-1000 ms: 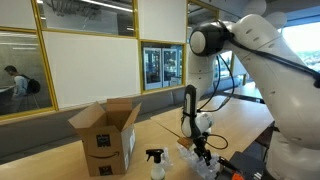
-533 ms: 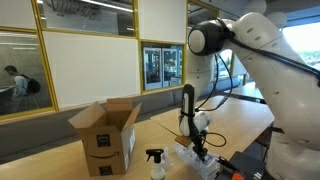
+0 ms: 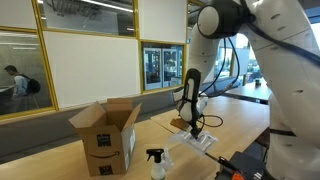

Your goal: Put all the plastic bag and the spray bottle in the carton box

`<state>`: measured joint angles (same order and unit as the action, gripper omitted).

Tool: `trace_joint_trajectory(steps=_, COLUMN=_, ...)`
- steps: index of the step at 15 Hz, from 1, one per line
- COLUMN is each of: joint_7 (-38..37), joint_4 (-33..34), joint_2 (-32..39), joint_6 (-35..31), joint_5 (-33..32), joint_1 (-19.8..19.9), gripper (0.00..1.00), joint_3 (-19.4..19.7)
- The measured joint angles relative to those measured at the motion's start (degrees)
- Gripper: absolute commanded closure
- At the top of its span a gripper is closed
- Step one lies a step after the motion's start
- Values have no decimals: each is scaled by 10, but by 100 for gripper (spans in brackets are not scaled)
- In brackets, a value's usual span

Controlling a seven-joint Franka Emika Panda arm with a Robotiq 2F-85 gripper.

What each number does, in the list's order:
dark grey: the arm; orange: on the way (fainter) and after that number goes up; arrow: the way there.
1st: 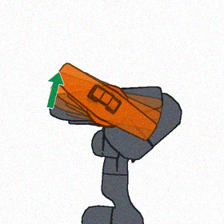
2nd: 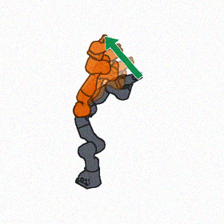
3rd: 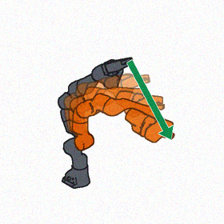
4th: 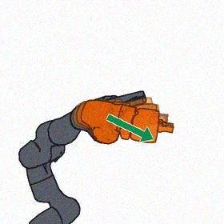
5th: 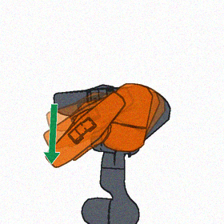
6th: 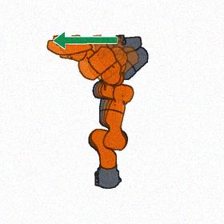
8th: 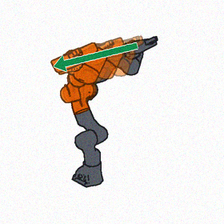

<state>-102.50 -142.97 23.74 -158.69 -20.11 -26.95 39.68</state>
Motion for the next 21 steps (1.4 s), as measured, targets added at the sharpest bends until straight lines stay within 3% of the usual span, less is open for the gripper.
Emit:
trace_joint_trajectory(steps=4, joint_7=-60, joint_4=20, joint_2=-101, joint_6=76, joint_5=-163, joint_1=-104, gripper=92, joint_3=104)
trace_joint_trajectory(steps=6, joint_7=-80, joint_4=41, joint_2=-156, joint_6=133, joint_5=-234, joint_1=-129, gripper=92, joint_3=114)
trace_joint_trajectory(steps=8, joint_7=-92, joint_4=67, joint_2=-217, joint_6=204, joint_5=-285, joint_1=-96, gripper=92, joint_3=47)
trace_joint_trajectory(steps=10, joint_7=-86, joint_4=89, joint_2=-265, joint_6=255, joint_5=-291, joint_1=-49, gripper=92, joint_3=-41)
trace_joint_trajectory(steps=15, joint_7=-54, joint_4=132, joint_2=-295, joint_6=285, joint_5=-273, joint_1=82, gripper=92, joint_3=-253)
trace_joint_trajectory(steps=18, joint_7=-32, joint_4=157, joint_2=-285, joint_6=281, joint_5=-256, joint_1=128, gripper=92, joint_3=-332)
trace_joint_trajectory(steps=21, joint_7=2, joint_4=181, joint_2=-263, joint_6=246, joint_5=-236, joint_1=156, gripper=92, joint_3=-372)
